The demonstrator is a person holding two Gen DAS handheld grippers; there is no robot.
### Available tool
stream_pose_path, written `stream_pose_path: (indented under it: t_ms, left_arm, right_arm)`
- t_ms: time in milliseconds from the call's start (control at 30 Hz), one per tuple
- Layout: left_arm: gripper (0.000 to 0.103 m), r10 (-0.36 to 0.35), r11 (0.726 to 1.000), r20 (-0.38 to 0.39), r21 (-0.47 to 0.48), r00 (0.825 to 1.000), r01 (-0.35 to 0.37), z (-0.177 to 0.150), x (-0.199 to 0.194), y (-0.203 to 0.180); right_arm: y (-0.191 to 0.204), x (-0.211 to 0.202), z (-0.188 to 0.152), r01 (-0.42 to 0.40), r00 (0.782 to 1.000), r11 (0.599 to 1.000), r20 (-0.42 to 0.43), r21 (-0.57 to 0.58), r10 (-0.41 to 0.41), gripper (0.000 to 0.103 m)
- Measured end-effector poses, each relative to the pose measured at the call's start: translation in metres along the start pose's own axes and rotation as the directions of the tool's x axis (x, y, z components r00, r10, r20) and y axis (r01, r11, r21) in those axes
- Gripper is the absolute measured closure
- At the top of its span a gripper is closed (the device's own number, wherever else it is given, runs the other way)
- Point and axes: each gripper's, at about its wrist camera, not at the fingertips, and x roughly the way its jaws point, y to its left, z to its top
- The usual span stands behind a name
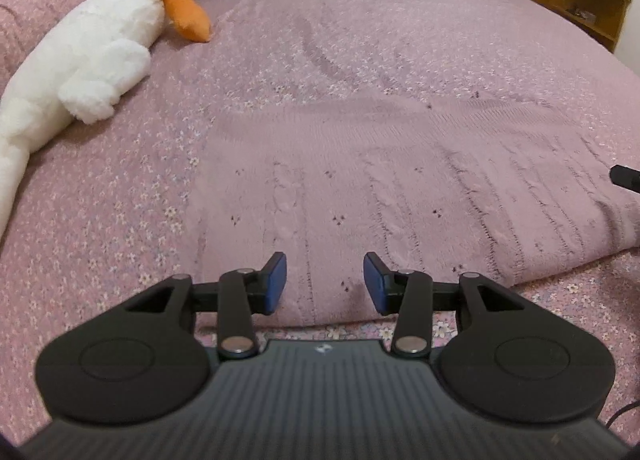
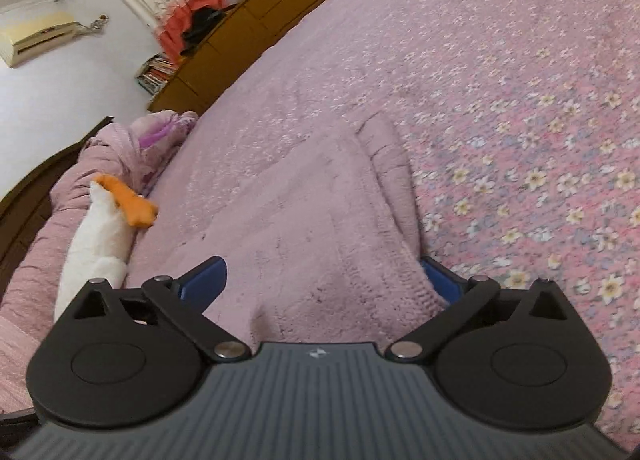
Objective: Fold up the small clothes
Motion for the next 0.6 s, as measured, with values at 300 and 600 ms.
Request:
stream_pose_path:
  t_ms: [300,600]
  left_arm:
    - [0.058,0.035,0.997,-0.029,-0.061,0.999,-0.037,-0.004,0.001,0.017]
    - [0.058,0.058,0.993,-0.044,-0.099,0.997,-0.062,0.003,0.008,0.063]
  right_arm:
    - [-0.019,0.0,0.004,-0.076,0.997,0.986,0.038,0.147,0.072,0.028]
    - [-0.014,0.011,-0.001,-0.071,0.995,0.993,0.077,0.092,0.064,0.027]
